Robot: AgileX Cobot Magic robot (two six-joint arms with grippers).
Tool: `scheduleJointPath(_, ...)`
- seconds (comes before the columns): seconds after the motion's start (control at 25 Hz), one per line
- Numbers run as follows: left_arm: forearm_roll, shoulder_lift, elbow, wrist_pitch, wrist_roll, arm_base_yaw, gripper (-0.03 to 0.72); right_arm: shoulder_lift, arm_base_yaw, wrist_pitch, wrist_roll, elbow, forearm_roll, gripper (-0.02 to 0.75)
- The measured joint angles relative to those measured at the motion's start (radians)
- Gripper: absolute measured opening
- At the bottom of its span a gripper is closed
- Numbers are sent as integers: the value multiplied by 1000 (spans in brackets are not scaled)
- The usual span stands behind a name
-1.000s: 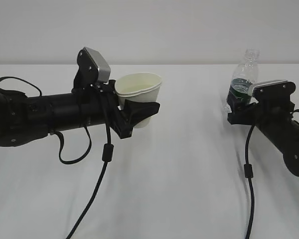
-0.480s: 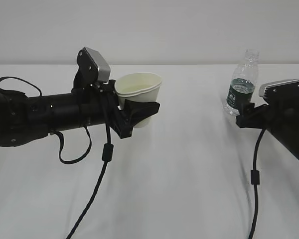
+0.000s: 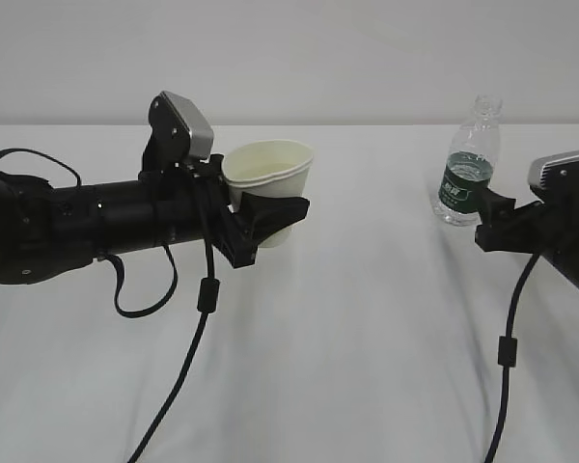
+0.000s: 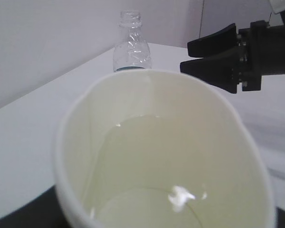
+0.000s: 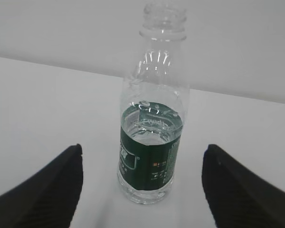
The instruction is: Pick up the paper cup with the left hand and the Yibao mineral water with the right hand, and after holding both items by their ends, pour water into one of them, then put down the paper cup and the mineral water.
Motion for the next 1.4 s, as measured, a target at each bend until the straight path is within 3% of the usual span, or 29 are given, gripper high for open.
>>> scheduleJointPath(0.88, -38, 0, 0, 15, 0, 0, 397, -266, 0, 7, 0, 149, -7, 592)
scheduleJointPath(1.4, -116, 0, 0, 18, 0, 12, 397, -547, 0, 273, 0, 152, -7, 592)
